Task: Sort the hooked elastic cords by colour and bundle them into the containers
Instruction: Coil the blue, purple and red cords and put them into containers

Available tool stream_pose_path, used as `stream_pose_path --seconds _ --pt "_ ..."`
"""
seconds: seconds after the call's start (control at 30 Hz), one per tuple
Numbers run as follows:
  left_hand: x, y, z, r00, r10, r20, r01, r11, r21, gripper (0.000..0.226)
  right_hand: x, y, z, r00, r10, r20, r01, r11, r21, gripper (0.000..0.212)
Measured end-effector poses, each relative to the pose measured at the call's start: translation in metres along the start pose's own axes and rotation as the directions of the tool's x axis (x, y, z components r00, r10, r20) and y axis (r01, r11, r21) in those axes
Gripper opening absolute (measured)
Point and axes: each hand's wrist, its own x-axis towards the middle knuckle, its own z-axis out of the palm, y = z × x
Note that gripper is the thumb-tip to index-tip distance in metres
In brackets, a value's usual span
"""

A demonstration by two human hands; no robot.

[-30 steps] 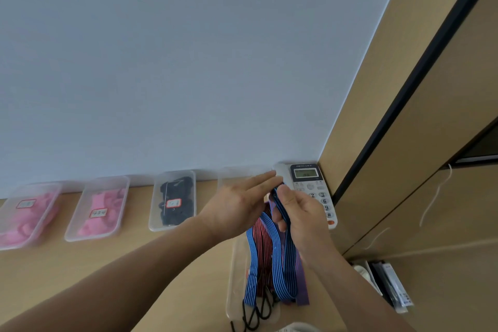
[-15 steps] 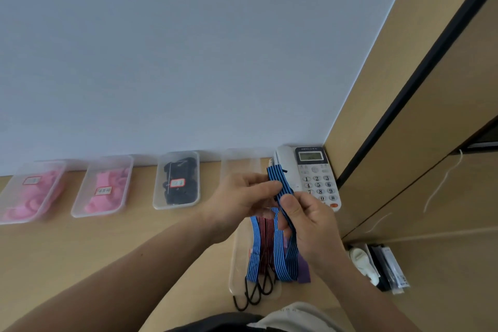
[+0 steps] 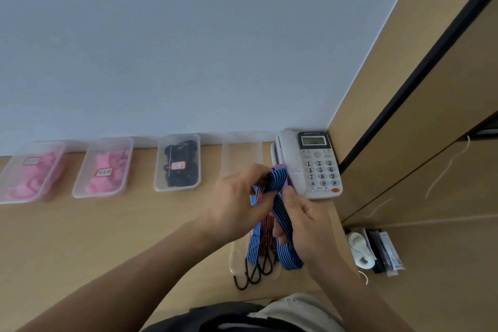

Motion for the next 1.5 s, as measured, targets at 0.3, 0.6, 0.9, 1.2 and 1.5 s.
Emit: stream_pose_path --seconds 0.3,0.6,0.9,1.2,1.5 --pt "0.003 -0.014 -0.004 0.860 0.508 0.060 -0.482 0.766 0.426 0.019 0.002 -0.009 0.004 0.999 0.030 0.019 -0.032 0.990 0.135 0.058" --pt "0.003 -0.018 -0.008 0.990 0.139 -0.034 -0.138 0.990 0.036 0.030 0.002 -0.015 -0.001 1.000 -0.011 0.007 0.010 0.979 0.203 0.036" --pt "0.020 0.010 -0.012 0.799 -0.291 0.526 0.581 0.595 -0.555 0.033 0.007 -0.013 0.000 0.996 -0.063 -0.056 0.072 0.981 0.180 0.027" --pt "0.030 0.011 -0.012 0.898 -0.337 0.284 0.439 0.631 -0.639 0.026 0.010 -0.012 -0.005 0.998 -0.057 -0.024 0.059 0.994 0.088 0.040" --pt "0.026 0.002 -0.011 0.987 -0.159 0.037 0.163 0.946 -0.281 0.036 0.015 -0.010 -0.006 0.995 -0.045 0.095 0.036 0.995 0.090 0.014"
